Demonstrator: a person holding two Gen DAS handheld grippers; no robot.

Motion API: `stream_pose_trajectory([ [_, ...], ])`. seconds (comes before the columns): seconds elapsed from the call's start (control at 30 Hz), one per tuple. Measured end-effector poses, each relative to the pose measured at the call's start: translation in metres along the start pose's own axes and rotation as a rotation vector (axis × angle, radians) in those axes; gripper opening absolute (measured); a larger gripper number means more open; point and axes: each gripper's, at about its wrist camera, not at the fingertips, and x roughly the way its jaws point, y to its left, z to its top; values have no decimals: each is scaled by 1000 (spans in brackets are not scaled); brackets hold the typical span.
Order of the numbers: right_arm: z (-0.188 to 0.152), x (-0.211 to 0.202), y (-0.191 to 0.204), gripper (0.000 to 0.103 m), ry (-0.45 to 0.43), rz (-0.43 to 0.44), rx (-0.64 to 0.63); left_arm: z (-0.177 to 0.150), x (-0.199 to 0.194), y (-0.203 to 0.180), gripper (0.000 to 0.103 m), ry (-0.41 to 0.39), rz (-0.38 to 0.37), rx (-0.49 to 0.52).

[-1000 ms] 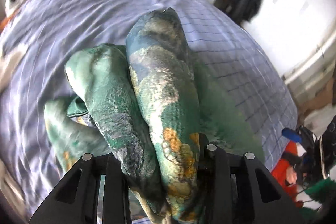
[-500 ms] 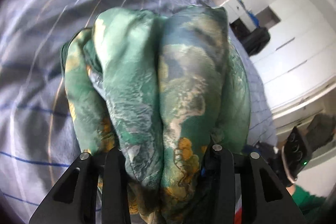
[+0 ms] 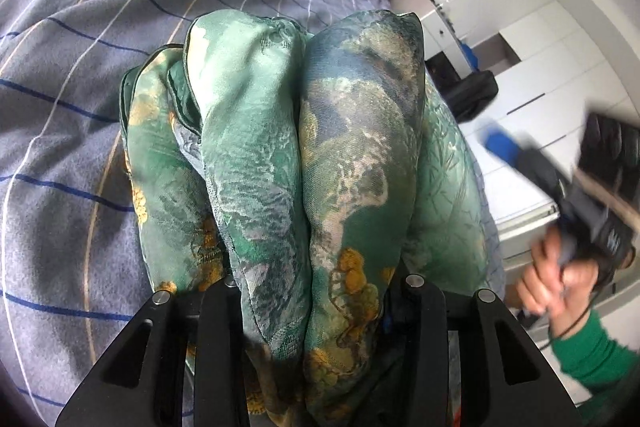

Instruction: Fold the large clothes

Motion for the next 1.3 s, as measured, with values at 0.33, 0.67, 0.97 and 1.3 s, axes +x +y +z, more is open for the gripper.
stream_pose_trajectory([
  [0.33, 4, 165, 22, 32, 277, -57, -188, -12, 3, 38, 38, -22, 22, -41],
  [0.67, 19, 123, 12, 34, 249, -24, -99, -13, -7, 34, 39, -27, -2, -41],
  [0.97, -98, -46, 12, 34, 174, -125, -117, -18, -12, 35, 39, -34, -12, -36],
  [1.3, -150, -19, 9, 33, 183, -304, -103, -21, -10, 24, 41, -41, 23, -34],
])
